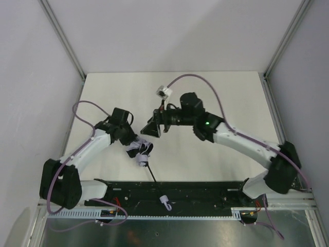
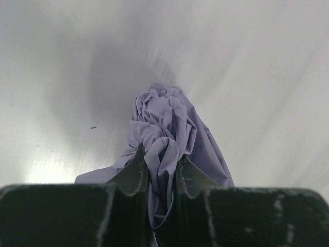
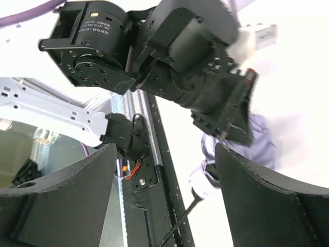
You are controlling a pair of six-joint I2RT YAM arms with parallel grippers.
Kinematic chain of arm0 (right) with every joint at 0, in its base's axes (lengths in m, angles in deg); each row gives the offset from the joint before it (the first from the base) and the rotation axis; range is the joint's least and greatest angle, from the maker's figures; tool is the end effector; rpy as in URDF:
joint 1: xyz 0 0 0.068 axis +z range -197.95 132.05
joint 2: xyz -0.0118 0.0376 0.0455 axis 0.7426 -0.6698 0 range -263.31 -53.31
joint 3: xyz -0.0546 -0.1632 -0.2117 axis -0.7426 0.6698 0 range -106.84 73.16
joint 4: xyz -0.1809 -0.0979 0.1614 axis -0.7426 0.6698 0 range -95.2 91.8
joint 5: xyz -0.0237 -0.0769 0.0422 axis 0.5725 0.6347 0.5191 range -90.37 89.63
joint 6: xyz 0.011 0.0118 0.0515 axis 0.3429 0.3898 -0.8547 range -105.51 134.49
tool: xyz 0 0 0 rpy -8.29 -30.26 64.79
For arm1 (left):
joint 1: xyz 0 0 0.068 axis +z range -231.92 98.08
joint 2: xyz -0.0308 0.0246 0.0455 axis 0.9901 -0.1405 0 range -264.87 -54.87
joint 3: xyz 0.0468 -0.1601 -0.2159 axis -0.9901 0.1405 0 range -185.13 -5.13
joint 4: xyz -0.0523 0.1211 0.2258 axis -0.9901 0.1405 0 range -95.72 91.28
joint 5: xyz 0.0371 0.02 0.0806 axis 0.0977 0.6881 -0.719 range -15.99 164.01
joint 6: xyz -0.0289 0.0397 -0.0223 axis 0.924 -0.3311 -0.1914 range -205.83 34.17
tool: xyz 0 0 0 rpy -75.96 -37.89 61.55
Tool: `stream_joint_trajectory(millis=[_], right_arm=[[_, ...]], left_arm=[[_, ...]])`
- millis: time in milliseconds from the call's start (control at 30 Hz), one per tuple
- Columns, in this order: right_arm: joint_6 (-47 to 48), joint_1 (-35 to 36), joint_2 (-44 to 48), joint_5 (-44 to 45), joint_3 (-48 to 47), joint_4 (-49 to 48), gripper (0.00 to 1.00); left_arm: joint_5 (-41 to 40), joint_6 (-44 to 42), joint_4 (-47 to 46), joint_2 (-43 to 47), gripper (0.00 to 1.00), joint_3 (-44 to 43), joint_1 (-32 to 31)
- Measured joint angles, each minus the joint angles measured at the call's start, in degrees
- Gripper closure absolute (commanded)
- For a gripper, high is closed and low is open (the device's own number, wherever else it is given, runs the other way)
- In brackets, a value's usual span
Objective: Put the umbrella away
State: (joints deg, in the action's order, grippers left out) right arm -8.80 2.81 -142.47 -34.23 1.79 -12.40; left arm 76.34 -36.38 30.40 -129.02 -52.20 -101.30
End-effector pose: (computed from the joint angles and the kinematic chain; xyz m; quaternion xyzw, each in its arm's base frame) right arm 0.2184 0.2988 0.3406 -0.3555 0.6708 0.5469 0.3530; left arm 0.2287 -0.0820 0.2116 -0.2478 0.9405 -0.1473 0.1800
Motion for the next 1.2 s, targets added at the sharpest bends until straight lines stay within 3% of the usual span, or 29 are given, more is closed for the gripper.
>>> stream_joint_trajectory(millis=[200, 333, 467, 600, 733, 933, 1067, 1200], right_arm=[[5.33, -0.66, 13.94, 12.72, 1.66, 14.34, 0.19], [6.88, -3.23, 21.57, 19.74, 7.21, 22.84, 0.19], [7.13, -6.19, 27.91, 24.13, 11.82, 29.27, 0.19], [7.26, -7.82, 33.51, 26.27, 14.64, 32.17, 0.19], [7.28, -8.39, 36.33, 27.04, 16.02, 32.85, 0.19], [7.23, -8.57, 36.70, 27.02, 17.62, 33.07, 0.19], [7.08, -8.63, 36.74, 26.97, 18.91, 32.72, 0.19], [6.99, -8.70, 36.76, 26.84, 20.09, 32.20, 0.19]], left_arm=[[-6.67, -4.02, 0.59, 8.46, 1.00, -2.73, 0.00], [-10.08, -8.96, -4.52, 14.47, 1.00, -7.13, 0.00], [-10.47, -16.24, -18.71, 21.20, 1.00, -6.12, 0.00], [-7.67, -25.81, -39.34, 27.47, 1.00, 1.66, -0.31], [-3.63, -36.61, -52.41, 26.45, 1.00, 6.12, -2.45], [-2.80, -47.80, -62.88, 22.27, 1.00, 12.33, -9.57], [-5.79, -51.21, -72.04, 22.03, 1.00, 17.25, -16.22], [-9.22, -49.31, -85.11, 21.73, 1.00, 25.07, -18.53]])
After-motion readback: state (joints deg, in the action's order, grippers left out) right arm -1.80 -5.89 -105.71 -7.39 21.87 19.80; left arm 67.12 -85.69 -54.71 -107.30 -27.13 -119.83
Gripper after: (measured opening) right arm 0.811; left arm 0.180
